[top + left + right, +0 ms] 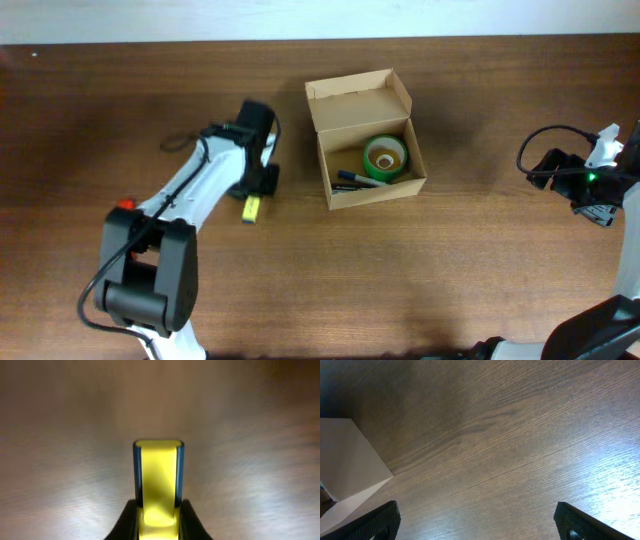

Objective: Pack container
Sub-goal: 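Carry the yellow highlighter with the left gripper into the box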

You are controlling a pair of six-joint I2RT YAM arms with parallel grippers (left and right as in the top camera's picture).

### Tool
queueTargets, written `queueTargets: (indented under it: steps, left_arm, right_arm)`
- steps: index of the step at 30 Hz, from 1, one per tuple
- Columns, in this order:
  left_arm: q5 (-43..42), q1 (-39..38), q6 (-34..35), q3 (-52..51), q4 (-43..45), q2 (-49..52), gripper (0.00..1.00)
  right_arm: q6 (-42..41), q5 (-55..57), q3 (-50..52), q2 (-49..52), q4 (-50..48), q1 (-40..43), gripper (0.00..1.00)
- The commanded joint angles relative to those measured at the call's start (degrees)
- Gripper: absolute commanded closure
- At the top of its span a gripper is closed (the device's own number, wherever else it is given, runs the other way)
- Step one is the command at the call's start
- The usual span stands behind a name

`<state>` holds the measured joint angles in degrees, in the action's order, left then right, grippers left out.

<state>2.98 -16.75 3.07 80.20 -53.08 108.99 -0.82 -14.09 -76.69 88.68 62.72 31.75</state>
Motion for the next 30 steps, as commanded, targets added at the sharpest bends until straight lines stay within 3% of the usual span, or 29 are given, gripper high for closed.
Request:
queueTargets:
  steps: [1, 10, 20, 30]
  left_arm:
    - [1.53, 0.04, -9.03, 10.14, -2.21, 0.17, 0.98]
    - [-4.48, 1.16, -24.3, 34.38, -10.29, 1.4, 0.99]
    - [-9.9, -3.69, -35.45, 65.18, -25.83, 17.38, 0.98]
    - [-11.32, -13.42, -44.65, 66.73, -29.99, 22.58, 0.99]
  right_arm:
    - [0.37, -0.31, -0.02, 0.2, -0.11, 0.11, 0.01]
    - [0.37, -0.33, -0.02, 0.2, -0.17, 0.11, 0.01]
    - [0.35, -0.35, -0.02, 0.2, 0.13, 0.09, 0.01]
    - [0.35, -0.55, -0.02, 0.2, 0.31, 0.09, 0.01]
